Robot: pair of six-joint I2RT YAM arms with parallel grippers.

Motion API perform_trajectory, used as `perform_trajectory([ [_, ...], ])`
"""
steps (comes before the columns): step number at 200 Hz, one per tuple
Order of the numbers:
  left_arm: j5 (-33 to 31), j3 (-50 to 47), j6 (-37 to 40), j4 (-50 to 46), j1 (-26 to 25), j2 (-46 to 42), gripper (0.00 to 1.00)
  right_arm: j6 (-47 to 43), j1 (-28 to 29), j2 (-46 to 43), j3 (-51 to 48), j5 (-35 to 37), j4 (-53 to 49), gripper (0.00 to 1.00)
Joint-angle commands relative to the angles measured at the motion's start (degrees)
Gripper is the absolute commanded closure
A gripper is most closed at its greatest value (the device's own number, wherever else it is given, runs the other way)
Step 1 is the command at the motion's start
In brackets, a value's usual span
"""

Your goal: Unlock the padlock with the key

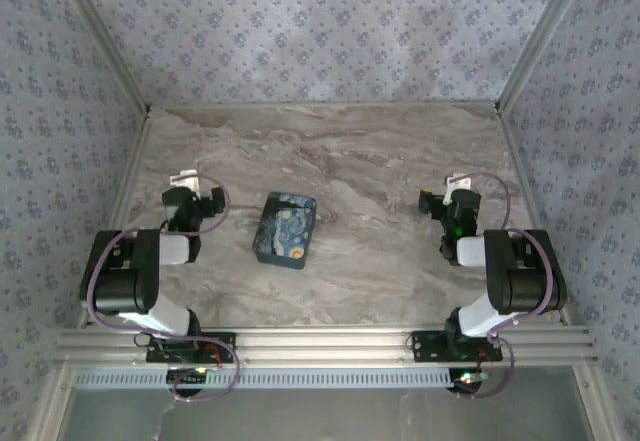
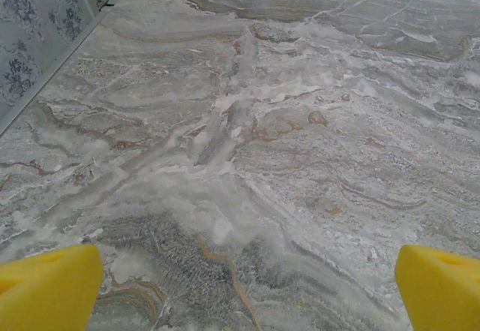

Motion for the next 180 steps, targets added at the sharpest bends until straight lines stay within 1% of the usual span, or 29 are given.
perform_trajectory([
  [1, 0.6, 0.4, 0.6, 0.5, 0.2, -0.1, 0.0, -1.1, -0.4, -0.2, 0.9, -0.8, 1.0, 0.0],
  [156, 0.9, 0.5, 0.5, 0.3, 0.3, -0.1, 0.0, -1.0, -0.4, -0.4, 0.9, -0.8, 1.3, 0.0],
  [168, 0.4, 0.9, 0.3, -0.5, 0.4, -0.9, 0.0, -0.6, -0.2, -2.8, 2.4, 1.0, -3.8, 0.0],
  [180, -1.6, 3.8, -0.5, -8.2, 0.3, -3.7, 0.0, -0.5, -0.2, -6.5, 5.1, 1.2, -11.6, 0.0],
])
